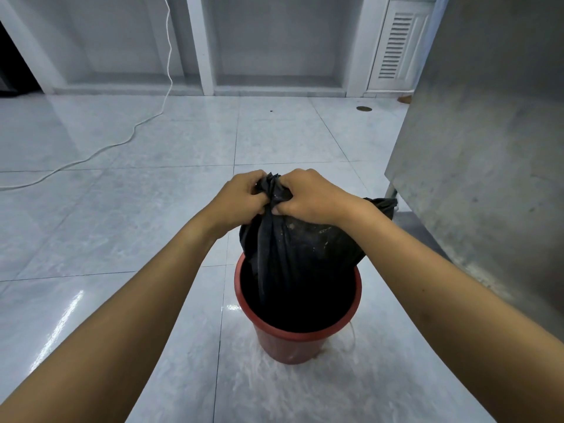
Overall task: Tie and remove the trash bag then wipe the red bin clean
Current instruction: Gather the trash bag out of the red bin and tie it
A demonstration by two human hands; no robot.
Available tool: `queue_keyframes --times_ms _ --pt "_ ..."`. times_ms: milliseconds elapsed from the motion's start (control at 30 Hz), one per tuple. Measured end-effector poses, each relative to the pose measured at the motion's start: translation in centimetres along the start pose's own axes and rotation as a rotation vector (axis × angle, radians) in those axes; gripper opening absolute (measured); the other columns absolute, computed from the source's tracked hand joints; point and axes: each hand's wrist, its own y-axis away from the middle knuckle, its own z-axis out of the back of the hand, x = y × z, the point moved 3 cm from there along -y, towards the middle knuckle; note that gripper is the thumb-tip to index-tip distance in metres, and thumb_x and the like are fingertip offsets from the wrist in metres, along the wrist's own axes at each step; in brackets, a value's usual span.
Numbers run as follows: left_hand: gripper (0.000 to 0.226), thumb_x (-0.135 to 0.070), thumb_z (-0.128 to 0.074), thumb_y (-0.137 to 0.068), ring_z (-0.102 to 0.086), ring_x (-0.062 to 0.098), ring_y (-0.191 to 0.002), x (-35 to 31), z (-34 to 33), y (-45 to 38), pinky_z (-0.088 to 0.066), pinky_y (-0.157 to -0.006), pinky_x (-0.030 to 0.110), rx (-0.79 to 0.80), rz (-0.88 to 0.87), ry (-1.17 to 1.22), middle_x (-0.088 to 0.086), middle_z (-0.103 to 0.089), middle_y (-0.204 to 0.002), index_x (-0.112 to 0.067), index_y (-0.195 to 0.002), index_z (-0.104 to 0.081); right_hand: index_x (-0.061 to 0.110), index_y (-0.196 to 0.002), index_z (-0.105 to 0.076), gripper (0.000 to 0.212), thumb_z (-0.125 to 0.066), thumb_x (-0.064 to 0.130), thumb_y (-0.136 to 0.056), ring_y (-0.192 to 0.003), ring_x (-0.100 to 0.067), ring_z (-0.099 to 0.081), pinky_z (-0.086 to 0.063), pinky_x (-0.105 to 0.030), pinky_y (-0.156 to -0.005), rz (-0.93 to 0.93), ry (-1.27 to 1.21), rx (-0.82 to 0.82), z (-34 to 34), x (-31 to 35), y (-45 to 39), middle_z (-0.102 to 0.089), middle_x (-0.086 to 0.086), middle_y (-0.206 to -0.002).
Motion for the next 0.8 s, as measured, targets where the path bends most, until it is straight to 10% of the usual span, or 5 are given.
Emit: queue_keyframes --times_ms 133,467,633,800 --pt "0.019 -0.01 -0.059 -0.077 -0.052 0.015 -0.062 -0.2 -0.7 0.4 -0.041 -0.049 0.025 0.218 0.118 0.066 0.004 -0.054 -0.073 -0.006 -0.096 -0.058 0.017 -0.08 -0.05 0.015 -0.065 0.013 -0.08 -0.072 -0.015 -0.051 -0.04 -0.027 -0.059 -0.049 -0.195 -0.085 0.3 -0.7 0.1 -0.058 0.003 -0.079" --pt "0.012 -0.015 -0.061 -0.089 -0.049 0.012 -0.052 0.8 -0.5 -0.5 -0.039 -0.046 0.02 -0.011 0.066 -0.051 0.002 -0.054 -0.066 -0.007 -0.096 -0.066 0.014 -0.095 -0.057 0.029 -0.072 0.033 -0.079 -0.082 -0.02 -0.058 -0.043 -0.031 -0.062 -0.117 0.08 0.175 0.3 -2.4 0.8 -0.058 0.003 -0.083" --pt "0.015 -0.012 -0.061 -0.076 -0.055 0.009 -0.06 -0.1 -1.8 0.1 -0.043 -0.05 0.022 0.285 0.102 0.043 -0.007 -0.056 -0.067 -0.016 -0.089 -0.056 0.012 -0.083 -0.059 0.011 -0.067 0.019 -0.078 -0.071 -0.014 -0.054 -0.038 -0.027 -0.055 -0.058 -0.043 0.022 0.9 -1.0 0.0 -0.057 0.004 -0.075" --pt "0.003 -0.012 -0.062 -0.088 -0.051 0.011 -0.054 0.2 -1.3 0.0 -0.04 -0.047 0.02 0.209 0.075 0.026 -0.001 -0.056 -0.067 -0.011 -0.088 -0.064 0.02 -0.085 -0.047 0.012 -0.059 0.016 -0.083 -0.064 -0.01 -0.047 -0.033 -0.025 -0.055 -0.141 -0.333 0.025 0.4 -1.0 0.1 -0.054 0.004 -0.077"
